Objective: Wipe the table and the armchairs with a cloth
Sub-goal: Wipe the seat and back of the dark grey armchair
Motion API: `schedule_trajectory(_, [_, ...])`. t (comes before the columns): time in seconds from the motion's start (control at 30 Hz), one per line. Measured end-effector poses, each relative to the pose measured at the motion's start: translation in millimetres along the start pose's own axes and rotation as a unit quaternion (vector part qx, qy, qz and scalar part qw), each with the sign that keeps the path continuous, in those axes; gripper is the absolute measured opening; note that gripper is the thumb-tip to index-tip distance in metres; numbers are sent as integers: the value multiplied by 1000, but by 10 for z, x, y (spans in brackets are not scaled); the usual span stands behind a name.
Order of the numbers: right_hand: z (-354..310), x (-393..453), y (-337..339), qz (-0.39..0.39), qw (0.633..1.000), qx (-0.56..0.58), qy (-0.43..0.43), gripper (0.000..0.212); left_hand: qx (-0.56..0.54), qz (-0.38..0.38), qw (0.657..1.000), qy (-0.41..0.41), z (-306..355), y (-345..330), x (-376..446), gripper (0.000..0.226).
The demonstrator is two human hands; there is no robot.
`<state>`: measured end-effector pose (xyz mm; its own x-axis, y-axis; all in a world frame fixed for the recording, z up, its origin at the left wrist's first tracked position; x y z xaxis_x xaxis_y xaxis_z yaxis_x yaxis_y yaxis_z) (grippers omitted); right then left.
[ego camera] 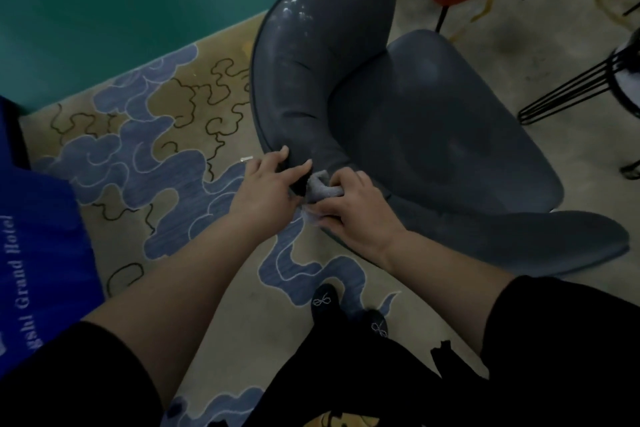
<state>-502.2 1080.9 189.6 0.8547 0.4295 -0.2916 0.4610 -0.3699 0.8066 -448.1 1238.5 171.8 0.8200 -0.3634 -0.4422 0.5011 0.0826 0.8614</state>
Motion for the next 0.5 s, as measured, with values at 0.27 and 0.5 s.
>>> schedule_trajectory(0.27, [210,-252,-34,-32,998,42,37,11,11,-19,1000,-9,-6,25,10,61])
schedule_trajectory(0.5, [537,-441,53,108,976,159,-99,11,4,-30,1000,-1,31,-8,5,61])
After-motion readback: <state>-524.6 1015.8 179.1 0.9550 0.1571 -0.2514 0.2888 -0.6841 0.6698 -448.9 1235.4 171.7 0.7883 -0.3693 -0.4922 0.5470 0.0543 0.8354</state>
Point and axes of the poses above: each hand's wrist, its own x-axis towards the middle knuckle, its own y-axis out of the back of the hand, z = x × y, the point moved 3 cm from there along x, towards the middle knuckle, and after that the axes turned 13 degrees about -z, right-handed, at the moved point
